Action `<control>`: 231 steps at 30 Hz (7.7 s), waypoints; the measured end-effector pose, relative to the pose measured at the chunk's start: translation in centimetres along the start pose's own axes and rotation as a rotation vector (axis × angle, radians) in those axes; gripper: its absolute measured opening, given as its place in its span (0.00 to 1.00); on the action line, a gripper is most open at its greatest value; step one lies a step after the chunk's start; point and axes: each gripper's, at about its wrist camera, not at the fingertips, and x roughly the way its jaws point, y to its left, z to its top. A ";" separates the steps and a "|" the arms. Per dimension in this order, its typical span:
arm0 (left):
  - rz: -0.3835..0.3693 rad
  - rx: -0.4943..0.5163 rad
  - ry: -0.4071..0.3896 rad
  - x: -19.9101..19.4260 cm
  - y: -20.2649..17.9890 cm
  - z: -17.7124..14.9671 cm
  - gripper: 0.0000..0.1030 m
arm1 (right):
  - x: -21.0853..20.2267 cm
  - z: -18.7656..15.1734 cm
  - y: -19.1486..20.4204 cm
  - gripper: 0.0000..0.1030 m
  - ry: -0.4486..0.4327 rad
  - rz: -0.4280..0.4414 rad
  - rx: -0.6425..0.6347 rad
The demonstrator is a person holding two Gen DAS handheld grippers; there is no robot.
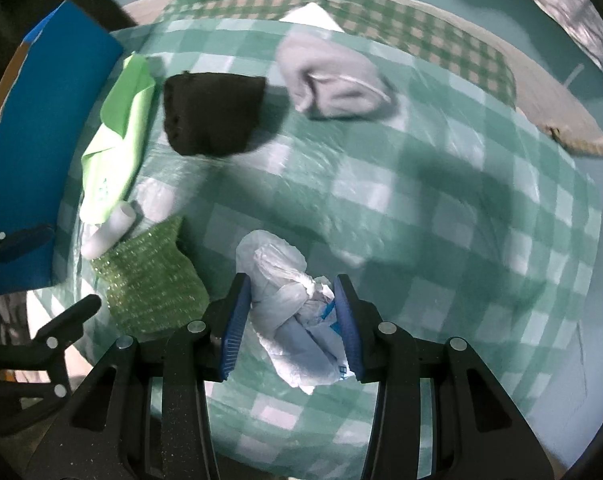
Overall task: Organize soft objects
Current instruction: 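Grasp the white bag with the right tool while the left tool grasps the green scrubber, then lift the green mesh scrubber with the left tool while the right tool holds the white bag, then carry the scrubber in the left tool and bag in the right tool over the box, then open both tools to drop the scrubber and white bag into the box, then move both tools back over the green cloth and grey sock on the table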
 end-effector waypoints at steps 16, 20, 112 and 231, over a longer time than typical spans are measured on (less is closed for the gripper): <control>-0.071 0.138 0.066 2.4 -3.3 1.8 0.75 | -1.4 -2.5 -3.9 0.55 -0.060 0.036 0.160; -0.096 0.143 0.088 2.9 -3.9 1.8 0.77 | -1.8 -2.7 -4.2 0.55 -0.065 0.043 0.172; 0.107 -0.282 -0.138 -11.3 10.4 -6.2 0.11 | -11.6 2.0 15.3 0.40 -0.197 0.074 -0.295; 0.048 -0.201 -0.135 -8.9 7.2 2.8 0.59 | -11.5 4.2 4.4 0.66 -0.200 -0.011 -0.075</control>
